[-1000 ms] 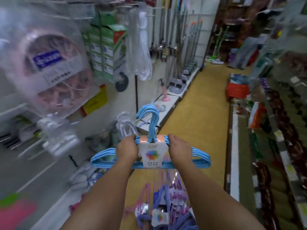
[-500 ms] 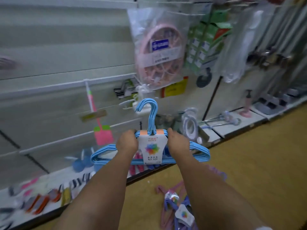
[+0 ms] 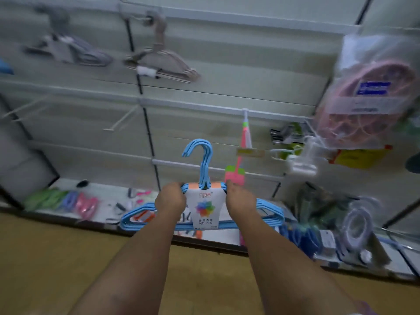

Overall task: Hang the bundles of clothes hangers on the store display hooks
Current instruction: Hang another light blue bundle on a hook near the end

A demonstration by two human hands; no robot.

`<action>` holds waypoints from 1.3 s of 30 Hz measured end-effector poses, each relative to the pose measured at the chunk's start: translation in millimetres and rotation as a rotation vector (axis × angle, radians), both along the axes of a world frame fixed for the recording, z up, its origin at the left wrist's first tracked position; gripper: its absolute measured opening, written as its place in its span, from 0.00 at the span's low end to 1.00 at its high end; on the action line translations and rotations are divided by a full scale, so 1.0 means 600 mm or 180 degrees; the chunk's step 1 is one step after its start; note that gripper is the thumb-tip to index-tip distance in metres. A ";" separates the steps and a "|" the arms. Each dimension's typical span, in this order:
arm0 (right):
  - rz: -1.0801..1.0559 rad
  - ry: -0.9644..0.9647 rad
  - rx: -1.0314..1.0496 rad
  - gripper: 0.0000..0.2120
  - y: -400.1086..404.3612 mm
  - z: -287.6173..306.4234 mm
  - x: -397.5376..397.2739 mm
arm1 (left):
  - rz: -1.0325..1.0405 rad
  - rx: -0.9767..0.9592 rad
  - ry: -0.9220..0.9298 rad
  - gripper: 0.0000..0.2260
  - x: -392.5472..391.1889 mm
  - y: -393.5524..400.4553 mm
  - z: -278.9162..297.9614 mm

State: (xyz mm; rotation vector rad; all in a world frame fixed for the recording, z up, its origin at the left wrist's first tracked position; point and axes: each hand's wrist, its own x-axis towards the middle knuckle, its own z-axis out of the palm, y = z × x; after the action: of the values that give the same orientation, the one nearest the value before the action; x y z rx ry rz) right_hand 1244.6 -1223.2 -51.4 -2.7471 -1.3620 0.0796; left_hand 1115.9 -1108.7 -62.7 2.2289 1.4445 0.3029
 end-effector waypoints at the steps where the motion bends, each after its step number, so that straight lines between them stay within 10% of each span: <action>1: 0.0079 -0.0001 0.0003 0.15 0.023 0.001 -0.021 | 0.0098 -0.0002 -0.0025 0.18 -0.026 0.017 -0.001; 20: 0.1231 0.0086 0.0205 0.12 0.493 0.014 -0.507 | 0.1495 0.0110 -0.0085 0.16 -0.567 0.381 0.014; 39: 0.1594 0.0503 0.0499 0.11 0.926 0.056 -0.674 | 0.1998 0.0510 0.0122 0.21 -0.736 0.740 0.079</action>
State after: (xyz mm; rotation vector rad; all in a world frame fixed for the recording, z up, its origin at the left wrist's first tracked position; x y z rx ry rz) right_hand 840.1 -667.8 -17.6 -2.1664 -1.8782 0.2020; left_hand 674.2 -664.7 -15.4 1.8404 2.1838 0.5933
